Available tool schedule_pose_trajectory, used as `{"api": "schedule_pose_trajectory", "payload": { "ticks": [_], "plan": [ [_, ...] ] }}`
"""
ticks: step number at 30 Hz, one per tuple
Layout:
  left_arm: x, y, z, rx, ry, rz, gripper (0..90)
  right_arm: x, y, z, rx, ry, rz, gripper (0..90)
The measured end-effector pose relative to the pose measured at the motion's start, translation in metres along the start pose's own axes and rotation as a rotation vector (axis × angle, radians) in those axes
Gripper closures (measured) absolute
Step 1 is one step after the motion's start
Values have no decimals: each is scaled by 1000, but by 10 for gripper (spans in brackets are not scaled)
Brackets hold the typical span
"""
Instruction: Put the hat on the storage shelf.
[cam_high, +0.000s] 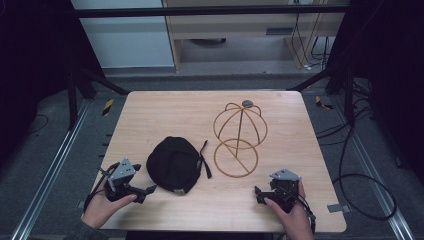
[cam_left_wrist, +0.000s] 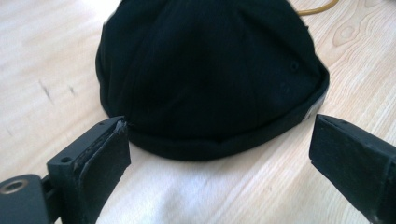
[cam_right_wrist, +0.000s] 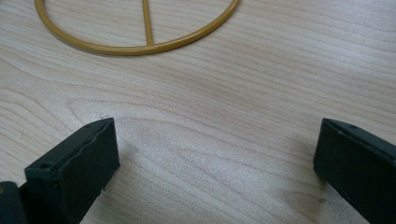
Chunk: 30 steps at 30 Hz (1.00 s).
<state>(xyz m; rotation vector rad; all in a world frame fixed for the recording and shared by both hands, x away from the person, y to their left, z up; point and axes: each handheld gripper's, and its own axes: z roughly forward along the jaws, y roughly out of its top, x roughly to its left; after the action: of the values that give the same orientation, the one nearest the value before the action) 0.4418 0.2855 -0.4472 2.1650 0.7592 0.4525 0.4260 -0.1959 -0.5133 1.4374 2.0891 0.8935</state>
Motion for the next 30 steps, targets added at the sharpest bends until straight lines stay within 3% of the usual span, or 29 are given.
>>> {"api": "schedule_pose_trajectory", "payload": {
  "ticks": [5, 8, 11, 13, 22, 26, 27, 30],
  "plan": [
    [-1, 22, 2, 13, 21, 39, 49, 0, 0, 0, 0, 0, 0, 4],
    [-2, 32, 5, 24, 13, 51, 49, 0, 0, 0, 0, 0, 0, 4],
    [-3, 47, 11, 86, 21, 93, 47, 0, 0, 0, 0, 0, 0, 4],
    [-2, 55, 13, 92, 34, 110, 52, 0, 0, 0, 0, 0, 0, 3],
    [10, 98, 35, 146, -1, 110, 94, 0, 0, 0, 0, 2, -2, 4],
    [11, 109, 46, 164, -31, 88, 222, 0, 0, 0, 0, 2, -3, 4],
    [11, 112, 49, 178, -29, 88, 293, 0, 0, 0, 0, 2, -2, 4],
    [12, 115, 56, 209, -26, 74, 367, 0, 0, 0, 0, 2, -3, 4]
  ]
}}
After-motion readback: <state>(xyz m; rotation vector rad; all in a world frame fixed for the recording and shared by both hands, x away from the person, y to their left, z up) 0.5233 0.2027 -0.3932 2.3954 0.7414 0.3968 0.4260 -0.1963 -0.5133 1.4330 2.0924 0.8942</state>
